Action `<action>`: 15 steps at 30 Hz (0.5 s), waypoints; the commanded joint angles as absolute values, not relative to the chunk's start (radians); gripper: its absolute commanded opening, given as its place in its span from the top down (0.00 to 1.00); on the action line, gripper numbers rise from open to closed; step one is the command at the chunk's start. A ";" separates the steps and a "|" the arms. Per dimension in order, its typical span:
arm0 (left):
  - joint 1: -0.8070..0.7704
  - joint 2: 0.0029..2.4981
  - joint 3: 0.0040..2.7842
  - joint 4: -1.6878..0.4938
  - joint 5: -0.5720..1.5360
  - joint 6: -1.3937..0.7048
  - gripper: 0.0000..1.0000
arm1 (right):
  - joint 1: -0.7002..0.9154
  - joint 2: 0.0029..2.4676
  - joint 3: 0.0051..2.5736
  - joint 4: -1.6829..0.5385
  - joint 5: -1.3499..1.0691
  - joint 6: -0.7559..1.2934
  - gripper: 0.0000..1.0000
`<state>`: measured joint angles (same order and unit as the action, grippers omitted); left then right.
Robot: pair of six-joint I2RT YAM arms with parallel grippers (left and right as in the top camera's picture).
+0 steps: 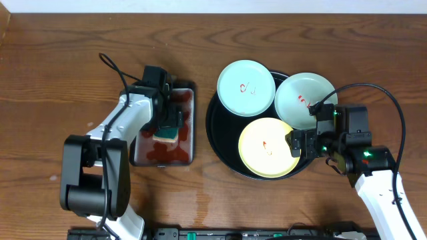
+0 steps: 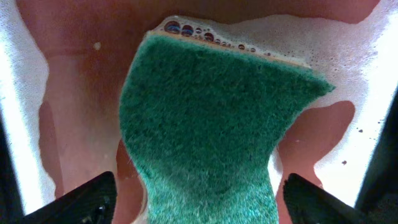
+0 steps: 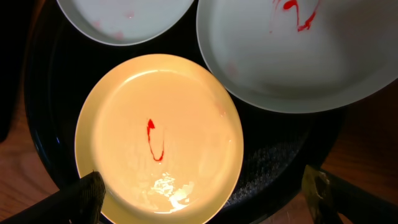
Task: Clean dirty plates on tray and stack at the side
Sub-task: 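Lower left gripper and grasp the green sponge in the water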
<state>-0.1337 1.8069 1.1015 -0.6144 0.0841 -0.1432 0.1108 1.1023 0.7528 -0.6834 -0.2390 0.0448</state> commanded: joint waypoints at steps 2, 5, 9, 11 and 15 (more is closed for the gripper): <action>-0.134 1.816 1.112 -0.601 0.093 -0.132 0.22 | 0.119 1.105 0.770 -0.682 -0.251 0.055 0.01; -0.134 1.816 1.112 -0.599 0.093 -0.132 0.29 | 0.119 1.105 0.770 -0.681 -0.250 0.054 0.01; -0.134 1.816 1.112 -0.598 0.093 -0.132 0.34 | 0.119 1.105 0.770 -0.682 -0.250 0.054 0.01; -0.134 1.816 1.112 -0.596 0.093 -0.132 0.34 | 0.119 1.105 0.770 -0.682 -0.243 0.054 0.01; -0.134 1.816 1.112 -0.598 0.093 -0.132 0.43 | 0.119 1.105 0.770 -0.682 -0.240 0.054 0.01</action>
